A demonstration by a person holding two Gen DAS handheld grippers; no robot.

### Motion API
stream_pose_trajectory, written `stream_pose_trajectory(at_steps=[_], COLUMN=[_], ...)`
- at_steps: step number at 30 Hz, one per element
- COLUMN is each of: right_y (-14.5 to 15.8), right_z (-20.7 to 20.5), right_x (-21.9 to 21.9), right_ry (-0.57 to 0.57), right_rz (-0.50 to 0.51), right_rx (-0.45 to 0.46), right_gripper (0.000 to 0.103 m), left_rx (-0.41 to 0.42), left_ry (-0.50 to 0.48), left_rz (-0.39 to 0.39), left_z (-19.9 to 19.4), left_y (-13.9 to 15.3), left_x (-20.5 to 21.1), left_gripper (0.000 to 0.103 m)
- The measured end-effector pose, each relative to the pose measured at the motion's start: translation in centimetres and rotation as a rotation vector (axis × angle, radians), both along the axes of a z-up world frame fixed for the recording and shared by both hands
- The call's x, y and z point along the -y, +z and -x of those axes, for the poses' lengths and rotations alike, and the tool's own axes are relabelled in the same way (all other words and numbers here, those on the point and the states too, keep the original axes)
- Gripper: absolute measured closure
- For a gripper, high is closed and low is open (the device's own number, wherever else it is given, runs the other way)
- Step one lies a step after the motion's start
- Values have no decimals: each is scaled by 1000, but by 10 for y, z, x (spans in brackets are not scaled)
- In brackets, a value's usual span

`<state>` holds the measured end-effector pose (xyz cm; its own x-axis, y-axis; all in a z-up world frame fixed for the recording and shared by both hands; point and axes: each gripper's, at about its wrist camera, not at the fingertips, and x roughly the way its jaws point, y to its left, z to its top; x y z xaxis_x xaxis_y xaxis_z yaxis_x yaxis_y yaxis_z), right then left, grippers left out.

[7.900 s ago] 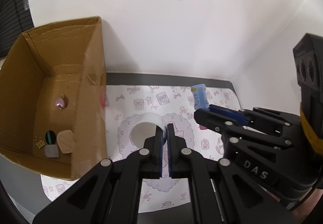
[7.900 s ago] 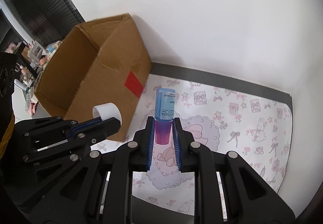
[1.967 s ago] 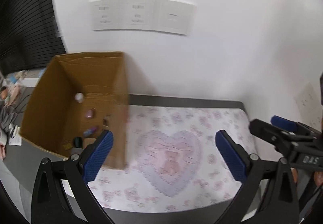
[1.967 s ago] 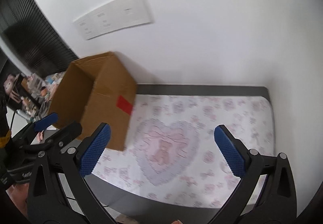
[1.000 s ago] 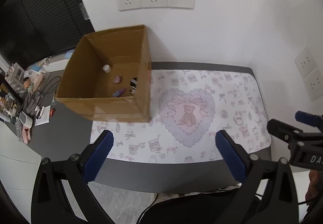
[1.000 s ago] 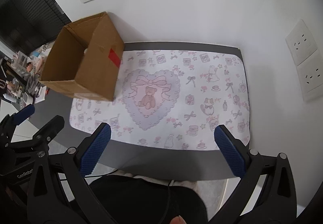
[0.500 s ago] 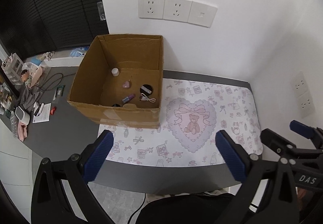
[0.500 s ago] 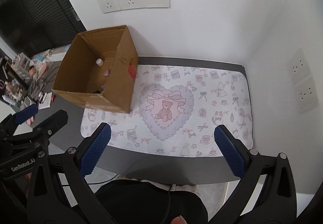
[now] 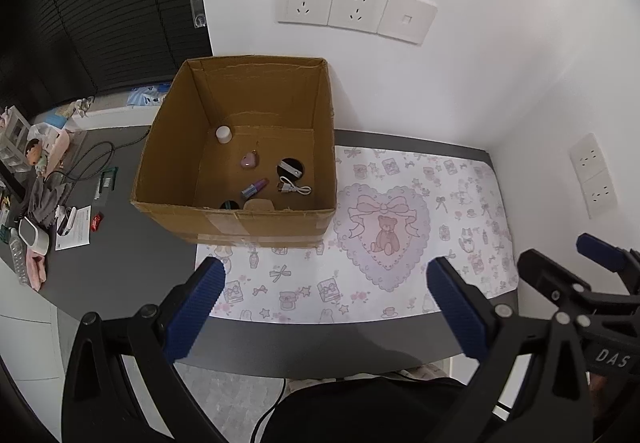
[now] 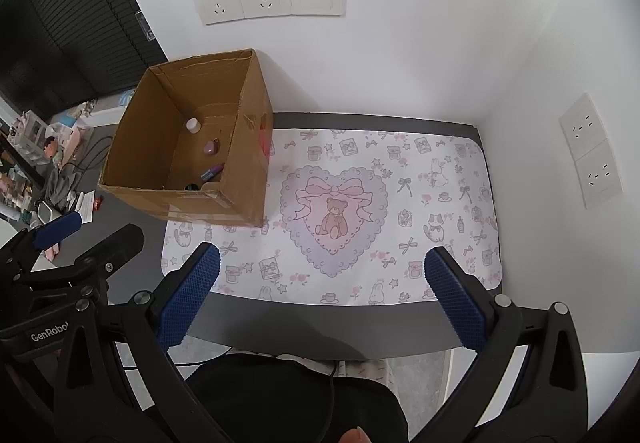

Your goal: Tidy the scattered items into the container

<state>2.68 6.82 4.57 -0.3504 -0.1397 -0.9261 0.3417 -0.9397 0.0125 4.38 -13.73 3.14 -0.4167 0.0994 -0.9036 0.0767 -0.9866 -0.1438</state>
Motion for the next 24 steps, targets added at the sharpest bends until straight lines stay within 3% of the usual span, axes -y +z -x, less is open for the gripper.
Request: stream_pose_trajectory(at_steps=[24], right_y=[0], right_z=[6], right_x=[-20], right_ry=[-30], right_rz=[0], right_rx=[-9], right_gripper=[0], left_rx=[-4], left_ry=[-25], left_rz=[26], left_z=[6], left_y=[4], left_x=[-21], left_gripper=[2])
